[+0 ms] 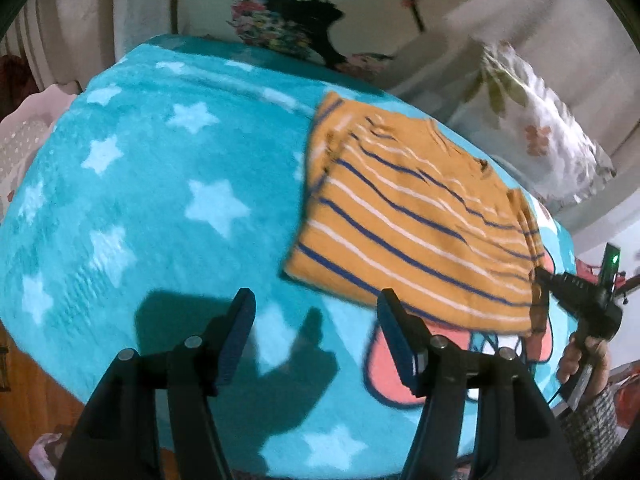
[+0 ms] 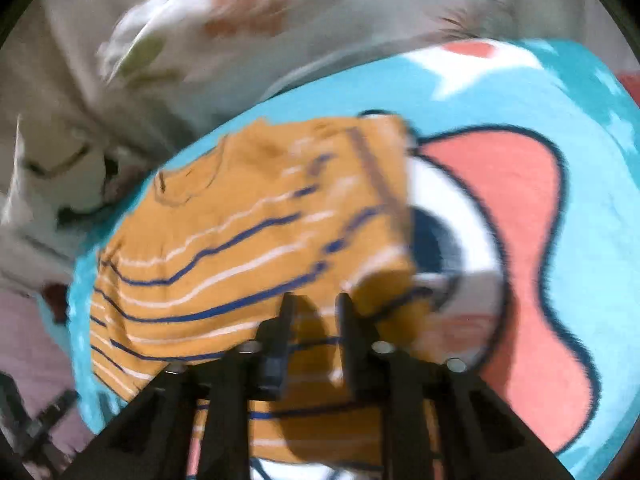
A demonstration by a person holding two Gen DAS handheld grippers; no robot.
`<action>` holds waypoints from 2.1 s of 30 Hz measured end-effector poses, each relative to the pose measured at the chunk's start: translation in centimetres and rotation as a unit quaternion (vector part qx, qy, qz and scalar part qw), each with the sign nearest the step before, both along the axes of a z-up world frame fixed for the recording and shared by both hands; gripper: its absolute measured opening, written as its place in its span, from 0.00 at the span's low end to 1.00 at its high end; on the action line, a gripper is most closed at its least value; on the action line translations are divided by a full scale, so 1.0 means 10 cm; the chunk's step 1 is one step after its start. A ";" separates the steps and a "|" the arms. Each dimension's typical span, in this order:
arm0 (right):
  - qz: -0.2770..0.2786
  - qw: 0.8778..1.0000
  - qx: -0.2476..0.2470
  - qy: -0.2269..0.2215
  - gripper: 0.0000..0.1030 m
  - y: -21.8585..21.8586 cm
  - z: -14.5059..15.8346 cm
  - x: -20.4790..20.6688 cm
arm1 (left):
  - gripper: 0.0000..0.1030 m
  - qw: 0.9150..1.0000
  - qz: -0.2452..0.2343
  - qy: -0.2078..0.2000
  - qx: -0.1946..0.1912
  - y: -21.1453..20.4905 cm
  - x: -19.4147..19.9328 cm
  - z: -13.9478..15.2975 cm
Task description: Fold small clothes
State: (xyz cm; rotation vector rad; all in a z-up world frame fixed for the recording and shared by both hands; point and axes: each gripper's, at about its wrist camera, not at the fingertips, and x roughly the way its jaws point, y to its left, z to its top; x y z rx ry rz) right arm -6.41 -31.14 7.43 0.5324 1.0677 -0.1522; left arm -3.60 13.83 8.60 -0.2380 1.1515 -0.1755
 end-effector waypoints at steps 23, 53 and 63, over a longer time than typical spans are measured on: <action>0.085 0.995 -0.040 -0.035 0.49 0.20 0.25 0.80 | 0.65 0.998 0.063 0.006 0.029 -0.17 -0.71 0.17; 0.070 0.996 -0.046 -0.041 0.45 0.00 0.27 -0.83 | 0.66 0.999 0.016 0.027 0.002 -0.98 -1.02 0.00; 0.138 0.987 -0.063 -0.044 0.48 0.48 0.23 -1.12 | 0.66 0.997 0.017 0.009 0.071 -1.03 -1.16 0.05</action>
